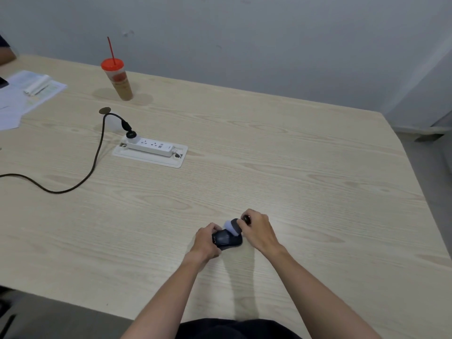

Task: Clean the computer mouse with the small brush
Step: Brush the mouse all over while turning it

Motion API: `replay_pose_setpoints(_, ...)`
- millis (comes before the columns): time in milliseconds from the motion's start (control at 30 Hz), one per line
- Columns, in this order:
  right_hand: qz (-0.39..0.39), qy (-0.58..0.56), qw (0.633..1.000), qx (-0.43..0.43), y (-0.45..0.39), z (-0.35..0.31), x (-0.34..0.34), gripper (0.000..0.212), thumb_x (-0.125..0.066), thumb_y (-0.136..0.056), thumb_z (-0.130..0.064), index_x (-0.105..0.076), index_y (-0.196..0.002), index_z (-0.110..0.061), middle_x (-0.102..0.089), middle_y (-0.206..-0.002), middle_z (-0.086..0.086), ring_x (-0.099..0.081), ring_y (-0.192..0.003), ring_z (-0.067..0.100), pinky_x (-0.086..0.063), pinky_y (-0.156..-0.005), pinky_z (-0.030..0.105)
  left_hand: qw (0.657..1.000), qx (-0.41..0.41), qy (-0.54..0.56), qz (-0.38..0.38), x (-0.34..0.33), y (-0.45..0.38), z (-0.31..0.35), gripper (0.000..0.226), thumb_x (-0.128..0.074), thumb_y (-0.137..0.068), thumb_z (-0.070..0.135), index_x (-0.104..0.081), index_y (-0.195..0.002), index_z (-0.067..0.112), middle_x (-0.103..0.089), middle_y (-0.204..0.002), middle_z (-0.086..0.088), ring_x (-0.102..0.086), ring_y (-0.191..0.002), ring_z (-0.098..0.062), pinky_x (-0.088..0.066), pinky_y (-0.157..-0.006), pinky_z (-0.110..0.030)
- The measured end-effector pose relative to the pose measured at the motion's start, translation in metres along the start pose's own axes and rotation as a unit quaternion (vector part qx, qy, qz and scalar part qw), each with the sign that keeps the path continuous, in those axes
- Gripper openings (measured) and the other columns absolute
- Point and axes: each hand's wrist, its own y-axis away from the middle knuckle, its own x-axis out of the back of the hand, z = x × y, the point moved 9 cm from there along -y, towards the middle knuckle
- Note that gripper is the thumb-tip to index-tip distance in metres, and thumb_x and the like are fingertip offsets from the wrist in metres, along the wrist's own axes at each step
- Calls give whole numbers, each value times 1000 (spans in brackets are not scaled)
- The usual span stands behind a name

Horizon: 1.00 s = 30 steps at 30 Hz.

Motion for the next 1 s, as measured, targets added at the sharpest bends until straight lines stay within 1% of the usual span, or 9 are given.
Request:
replay_pose_setpoints(100,-93,-34,995,30,7,-6,-18,2,-69,-85,-21,-69,-85,-19,-70,-87,0,-65,-79,16,-50,-64,20,1000,-14,-24,10,3,1,-1,55,-79,-62,-5,-64,-113,11,-71,-103,-5,-63,-86,-16,-44,-59,-10)
replay_pose_setpoints(133,-109,-17,993,34,11,-2,-24,3,-70,-84,-21,-68,-87,-21,-70,-89,1,-65,-80,17,-51,-65,21,999,-20,-26,13,3,1,-1,56,-81,-61,-3,-65,-114,9,-72,-105,-7,-65,-90,-18,-46,-64,-14)
replay_pose_setpoints(167,-105,14,994,34,14,2,-27,6,-69,-84,-23,-68,-89,-21,-70,-90,1,-64,-81,18,-52,-67,26,999,-21,-25,14,3,0,-2,57,-80,-60,-3,-66,-114,9,-72,-106,-9,-66,-93,-20,-47,-66,-16)
replay_pose_setpoints(233,-30,72,997,19,19,11,-16,10,-65,-89,-28,-64,-92,-18,-69,-88,1,-64,-80,21,-51,-66,32,1000,-15,-21,13,2,-1,-5,55,-76,-60,-5,-65,-111,13,-70,-107,-13,-66,-91,-22,-46,-60,-12)
replay_pose_setpoints(333,76,47,996,-15,29,20,10,23,-60,-95,-31,-57,-84,-11,-65,-75,2,-60,-68,20,-41,-54,29,1000,-13,-15,8,-1,-3,-7,53,-71,-60,-12,-64,-108,9,-71,-102,-15,-61,-79,-18,-43,-49,-8)
replay_pose_setpoints(533,-46,-28,998,44,31,11,-13,6,-70,-84,-19,-65,-84,-17,-66,-74,-6,-62,-68,9,-51,-62,26,1000,-16,-16,6,-3,-7,-8,54,-72,-61,-12,-63,-110,10,-68,-103,-13,-59,-77,-18,-41,-44,-8)
replay_pose_setpoints(733,57,21,998,-19,15,29,13,11,-62,-93,-21,-60,-86,-13,-64,-78,-1,-60,-71,18,-48,-62,32,998,-32,-45,-15,-7,-9,-8,59,-66,-64,-10,-61,-112,24,-60,-112,-14,-58,-89,-21,-39,-56,-11)
replay_pose_setpoints(900,-49,-26,998,33,0,14,-1,3,-65,-91,-14,-66,-90,-16,-66,-84,-3,-60,-79,16,-49,-72,28,991,-72,-93,-62,-12,-13,-2,63,-58,-71,-10,-61,-121,27,-54,-110,-8,-56,-93,-21,-38,-63,-14)
replay_pose_setpoints(1000,-88,88,991,39,-6,18,-8,7,-60,-92,-13,-65,-93,-17,-65,-92,0,-60,-82,23,-48,-70,35,984,-92,-127,-88,-13,-13,0,62,-59,-74,-10,-60,-127,24,-50,-109,-8,-51,-95,-22,-38,-67,-15)
